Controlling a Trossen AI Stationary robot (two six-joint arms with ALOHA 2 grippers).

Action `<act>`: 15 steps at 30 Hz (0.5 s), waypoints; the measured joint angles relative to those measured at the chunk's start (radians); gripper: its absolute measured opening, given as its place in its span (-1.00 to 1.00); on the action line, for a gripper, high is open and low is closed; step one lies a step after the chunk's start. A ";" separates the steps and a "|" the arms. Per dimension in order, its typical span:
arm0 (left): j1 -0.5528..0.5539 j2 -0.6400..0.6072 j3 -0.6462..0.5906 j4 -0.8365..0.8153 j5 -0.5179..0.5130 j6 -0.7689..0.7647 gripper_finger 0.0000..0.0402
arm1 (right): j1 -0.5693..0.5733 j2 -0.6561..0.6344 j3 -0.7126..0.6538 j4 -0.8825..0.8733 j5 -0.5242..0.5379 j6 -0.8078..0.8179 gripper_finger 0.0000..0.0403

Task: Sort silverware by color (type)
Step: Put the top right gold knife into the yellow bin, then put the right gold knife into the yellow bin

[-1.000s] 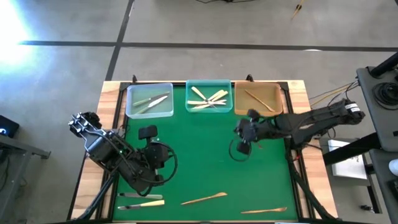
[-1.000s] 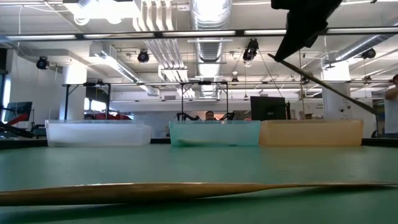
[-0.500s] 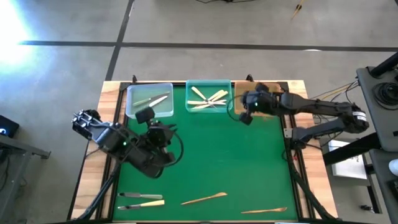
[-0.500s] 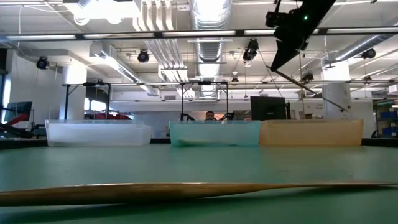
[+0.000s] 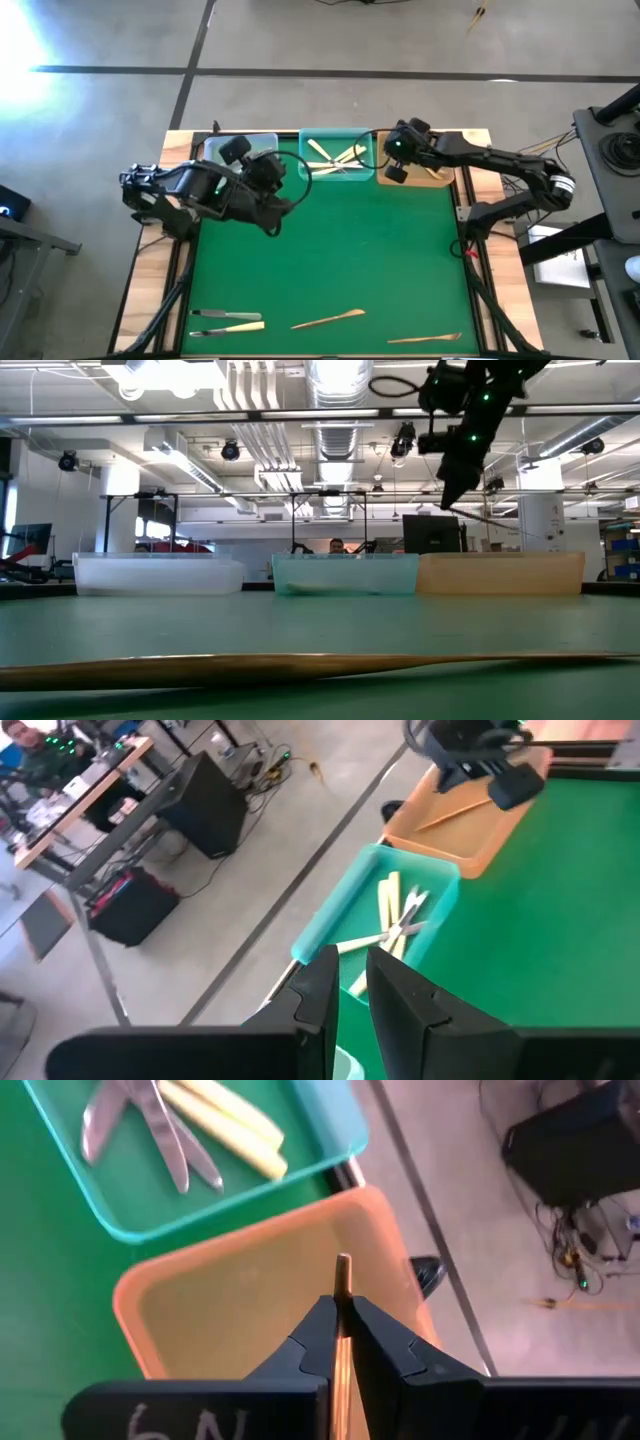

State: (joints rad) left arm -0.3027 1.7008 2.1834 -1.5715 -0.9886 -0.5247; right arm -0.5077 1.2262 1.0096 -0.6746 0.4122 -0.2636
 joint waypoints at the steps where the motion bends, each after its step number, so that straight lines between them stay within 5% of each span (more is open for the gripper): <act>1: 0.009 0.000 0.000 0.000 0.000 0.000 -0.81 | -0.007 0.019 0.000 -0.001 0.000 0.000 -0.91; 15: 0.024 -0.001 0.000 0.000 0.003 -0.007 -0.81 | -0.023 0.080 0.000 -0.105 -0.011 0.068 -0.71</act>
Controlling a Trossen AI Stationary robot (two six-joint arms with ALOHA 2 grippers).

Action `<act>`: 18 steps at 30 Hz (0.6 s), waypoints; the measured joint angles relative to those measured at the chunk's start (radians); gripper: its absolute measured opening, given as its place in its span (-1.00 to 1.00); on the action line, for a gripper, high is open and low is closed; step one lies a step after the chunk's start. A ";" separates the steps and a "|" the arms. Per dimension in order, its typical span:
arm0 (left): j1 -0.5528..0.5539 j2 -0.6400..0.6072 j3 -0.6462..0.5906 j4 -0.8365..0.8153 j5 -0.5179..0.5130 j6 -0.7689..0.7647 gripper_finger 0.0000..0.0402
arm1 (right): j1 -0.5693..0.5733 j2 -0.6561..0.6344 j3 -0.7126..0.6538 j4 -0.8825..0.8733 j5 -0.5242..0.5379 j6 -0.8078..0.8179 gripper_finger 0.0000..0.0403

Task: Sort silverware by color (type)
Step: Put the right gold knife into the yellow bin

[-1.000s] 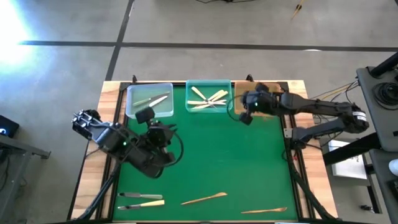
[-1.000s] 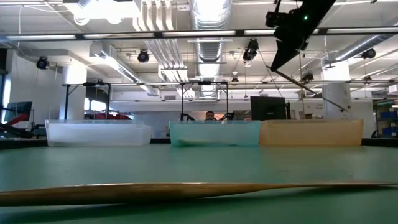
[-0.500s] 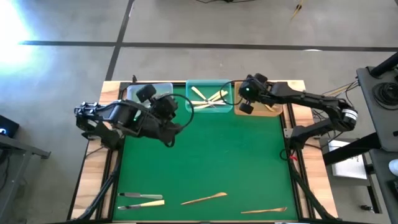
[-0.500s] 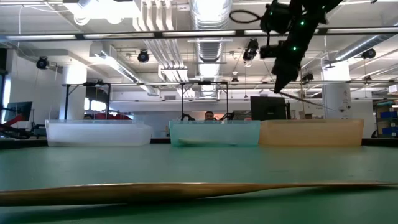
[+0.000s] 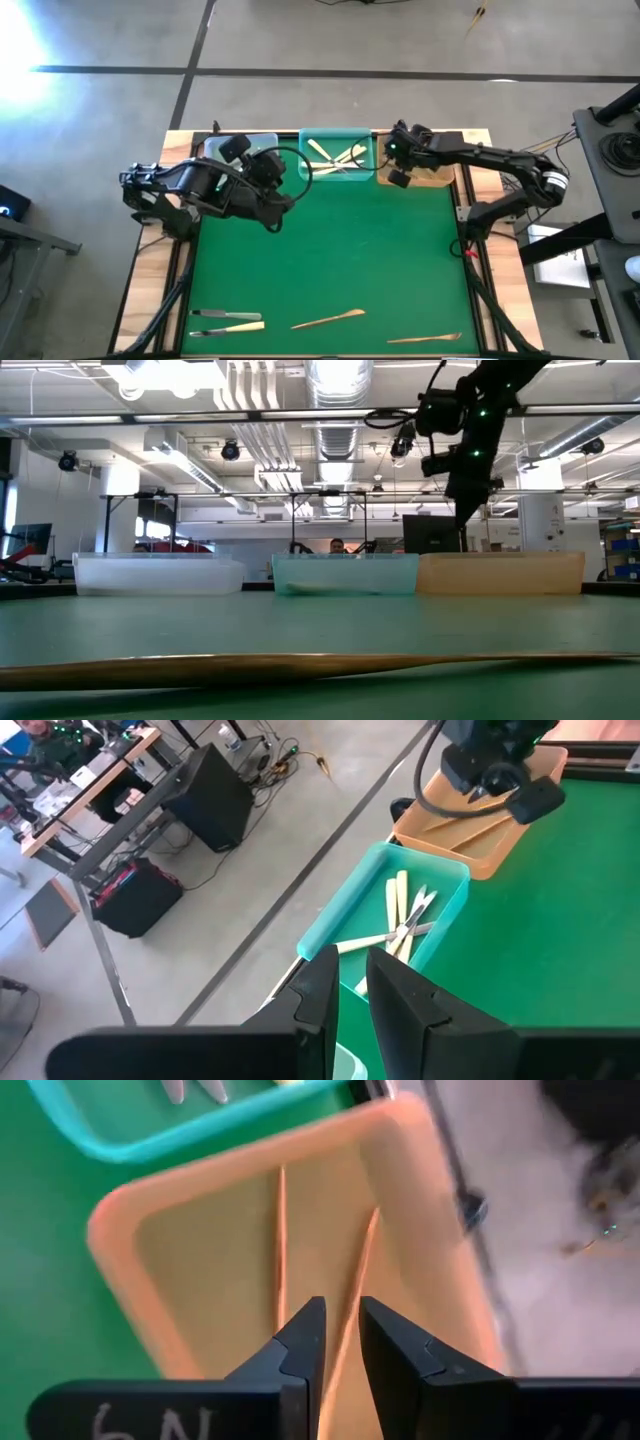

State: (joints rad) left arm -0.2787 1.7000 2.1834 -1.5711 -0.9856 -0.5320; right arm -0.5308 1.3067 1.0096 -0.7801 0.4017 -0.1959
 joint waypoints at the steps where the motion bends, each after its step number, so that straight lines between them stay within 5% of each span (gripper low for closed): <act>1: 0.000 0.000 0.000 0.000 0.004 0.000 -0.81 | 0.000 -0.016 0.003 -0.039 -0.029 0.037 -0.71; 5: 0.000 -0.001 0.000 0.000 0.036 0.000 -0.81 | 0.000 -0.082 0.048 -0.210 -0.319 0.223 -0.71; 11: -0.002 -0.012 0.000 0.000 0.062 0.001 -0.81 | 0.046 -0.206 0.031 -0.225 -0.902 0.439 -0.71; 13: -0.007 -0.016 0.000 0.000 0.062 0.001 -0.81 | 0.106 -0.238 0.013 -0.225 -0.942 0.504 -0.71; 18: -0.033 -0.021 0.000 0.000 0.142 -0.019 -0.81 | 0.332 -0.274 -0.043 -0.232 -0.836 0.679 -0.71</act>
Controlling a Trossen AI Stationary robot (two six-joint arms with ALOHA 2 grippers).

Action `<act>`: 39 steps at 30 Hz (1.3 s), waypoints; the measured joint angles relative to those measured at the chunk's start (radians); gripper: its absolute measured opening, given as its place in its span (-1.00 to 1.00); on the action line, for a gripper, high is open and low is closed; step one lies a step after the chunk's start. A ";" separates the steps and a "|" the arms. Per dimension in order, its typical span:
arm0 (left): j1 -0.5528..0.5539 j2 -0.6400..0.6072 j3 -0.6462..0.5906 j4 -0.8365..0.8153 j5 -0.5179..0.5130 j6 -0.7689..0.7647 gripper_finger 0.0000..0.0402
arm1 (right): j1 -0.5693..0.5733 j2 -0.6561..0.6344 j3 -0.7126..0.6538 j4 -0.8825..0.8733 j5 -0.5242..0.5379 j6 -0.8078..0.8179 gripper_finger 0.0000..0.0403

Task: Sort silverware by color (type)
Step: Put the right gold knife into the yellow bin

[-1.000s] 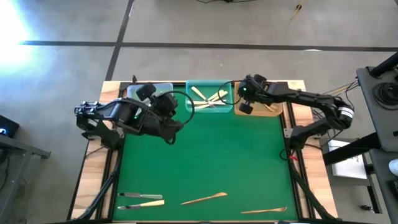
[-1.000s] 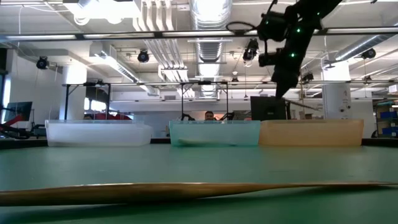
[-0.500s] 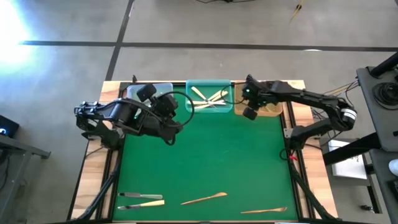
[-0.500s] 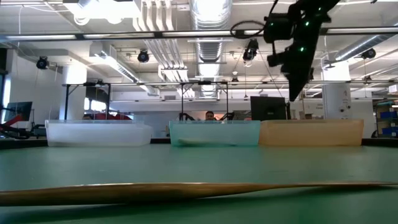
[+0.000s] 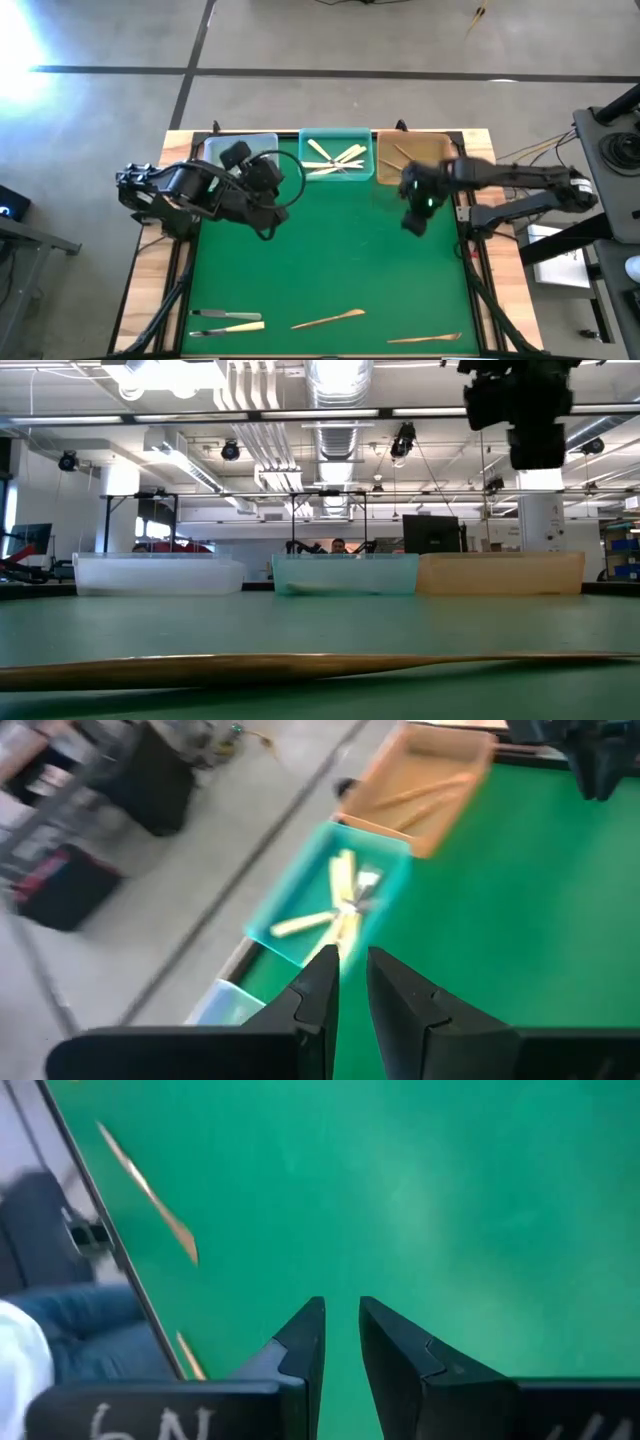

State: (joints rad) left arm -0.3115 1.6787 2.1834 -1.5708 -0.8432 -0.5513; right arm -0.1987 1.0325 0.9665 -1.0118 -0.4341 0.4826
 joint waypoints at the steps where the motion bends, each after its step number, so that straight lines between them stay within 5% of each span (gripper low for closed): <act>1: -0.009 0.000 0.000 0.000 0.021 -0.010 -0.81 | 0.055 0.001 -0.011 0.003 0.015 0.046 -0.71; 10: -0.159 0.007 0.000 0.025 0.047 -0.100 -0.81 | 0.580 0.116 -0.059 0.086 0.123 0.422 -0.71; 18: -0.290 0.027 0.000 0.085 0.041 -0.175 -0.81 | 0.848 0.256 -0.060 0.334 0.123 0.654 -0.71; 28: -0.379 0.075 0.000 0.150 0.042 -0.214 -0.81 | 0.978 0.426 -0.060 0.621 0.121 0.704 -0.71; 39: -0.402 0.088 0.000 0.157 0.042 -0.244 -0.81 | 0.994 0.606 0.053 0.722 0.120 0.302 -0.71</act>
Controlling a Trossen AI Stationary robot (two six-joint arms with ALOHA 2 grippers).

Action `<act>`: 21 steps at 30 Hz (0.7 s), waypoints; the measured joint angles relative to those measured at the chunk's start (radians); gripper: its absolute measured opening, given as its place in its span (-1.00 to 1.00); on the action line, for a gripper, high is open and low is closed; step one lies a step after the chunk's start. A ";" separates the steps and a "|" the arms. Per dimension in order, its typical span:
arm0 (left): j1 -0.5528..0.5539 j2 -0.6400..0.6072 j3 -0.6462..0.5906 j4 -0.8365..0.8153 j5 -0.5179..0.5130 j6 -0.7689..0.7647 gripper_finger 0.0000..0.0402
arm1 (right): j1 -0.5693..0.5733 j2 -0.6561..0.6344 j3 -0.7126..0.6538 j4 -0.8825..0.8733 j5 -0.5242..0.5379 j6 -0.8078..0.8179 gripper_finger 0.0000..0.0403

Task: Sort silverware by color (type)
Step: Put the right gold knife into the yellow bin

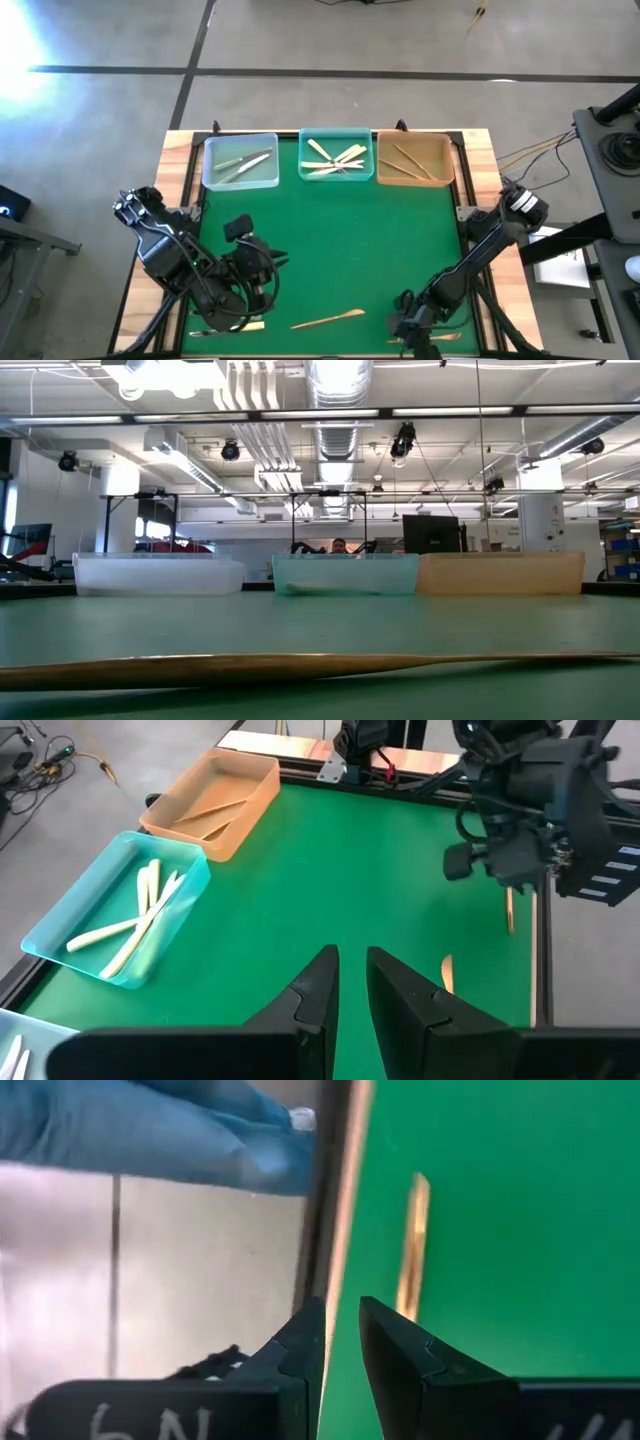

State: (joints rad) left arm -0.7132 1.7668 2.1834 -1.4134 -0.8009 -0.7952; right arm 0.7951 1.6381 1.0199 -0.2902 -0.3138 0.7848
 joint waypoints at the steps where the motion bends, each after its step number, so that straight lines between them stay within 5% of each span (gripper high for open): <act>1: 0.000 0.000 0.000 0.000 0.000 -0.001 -0.81 | 0.002 0.012 0.018 -0.004 0.001 -0.042 -0.71; 8: 0.000 -0.002 0.000 0.000 0.000 0.000 -0.81 | 0.002 0.089 0.125 -0.026 0.000 -0.296 -0.71; 21: 0.000 -0.003 0.000 -0.001 0.000 0.023 -0.81 | 0.001 0.176 0.157 -0.114 0.027 -0.324 -0.54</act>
State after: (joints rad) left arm -0.7128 1.7634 2.1837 -1.4147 -0.8009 -0.7719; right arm 0.7965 1.8141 1.1770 -0.4046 -0.2872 0.4604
